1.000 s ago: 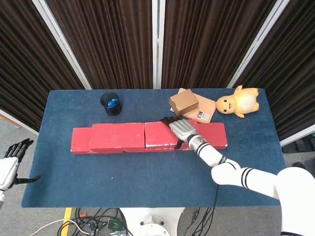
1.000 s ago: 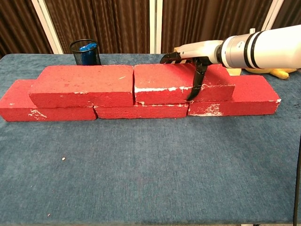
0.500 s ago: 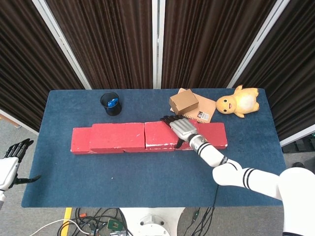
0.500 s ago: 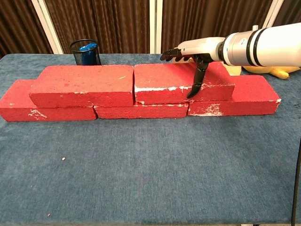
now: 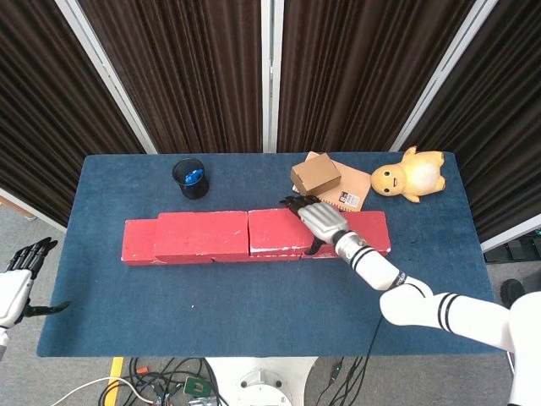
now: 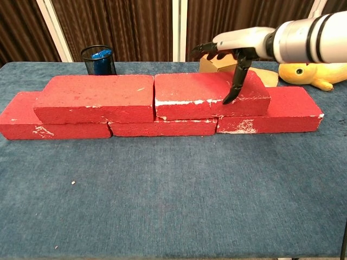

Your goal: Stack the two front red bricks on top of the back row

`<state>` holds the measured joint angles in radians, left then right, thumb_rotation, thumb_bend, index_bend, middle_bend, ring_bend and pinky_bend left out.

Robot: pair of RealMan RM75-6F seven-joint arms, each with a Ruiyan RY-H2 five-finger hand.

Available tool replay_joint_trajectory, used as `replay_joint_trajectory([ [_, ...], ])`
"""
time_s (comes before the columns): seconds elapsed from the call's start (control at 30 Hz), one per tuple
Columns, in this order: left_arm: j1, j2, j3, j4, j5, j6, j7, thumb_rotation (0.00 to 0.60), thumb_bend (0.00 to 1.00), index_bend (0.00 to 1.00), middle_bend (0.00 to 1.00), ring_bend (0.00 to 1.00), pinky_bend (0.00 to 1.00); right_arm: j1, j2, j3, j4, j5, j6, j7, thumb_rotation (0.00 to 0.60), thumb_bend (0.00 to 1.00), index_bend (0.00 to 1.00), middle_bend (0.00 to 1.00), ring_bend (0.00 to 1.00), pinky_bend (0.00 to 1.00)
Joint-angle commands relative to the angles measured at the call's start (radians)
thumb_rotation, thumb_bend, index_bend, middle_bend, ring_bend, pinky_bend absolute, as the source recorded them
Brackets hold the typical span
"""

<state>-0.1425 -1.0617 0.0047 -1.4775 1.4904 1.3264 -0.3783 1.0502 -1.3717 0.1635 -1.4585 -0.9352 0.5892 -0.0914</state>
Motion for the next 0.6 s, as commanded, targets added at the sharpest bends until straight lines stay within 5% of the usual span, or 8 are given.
replay_joint_trajectory([
  [0.03,0.001,0.001,0.000,0.000,0.000,0.000,-0.002,0.600,0.03,0.01,0.00,0.00,0.00,-0.027,0.046,-0.002,-0.042,-0.018,0.038,0.000,0.600,0.00,0.00,0.00,0.00,0.00],
  [0.23,-0.004,0.002,-0.002,-0.003,0.003,-0.002,-0.003,0.600,0.03,0.01,0.00,0.00,0.00,-0.066,0.105,-0.022,-0.041,-0.005,0.092,-0.033,0.600,0.00,0.00,0.00,0.00,0.00],
  [0.6,-0.006,0.004,-0.004,-0.012,0.000,-0.002,0.011,0.600,0.03,0.01,0.00,0.00,0.00,-0.094,0.033,-0.054,0.160,0.066,0.075,-0.069,0.600,0.00,0.00,0.00,0.00,0.00],
])
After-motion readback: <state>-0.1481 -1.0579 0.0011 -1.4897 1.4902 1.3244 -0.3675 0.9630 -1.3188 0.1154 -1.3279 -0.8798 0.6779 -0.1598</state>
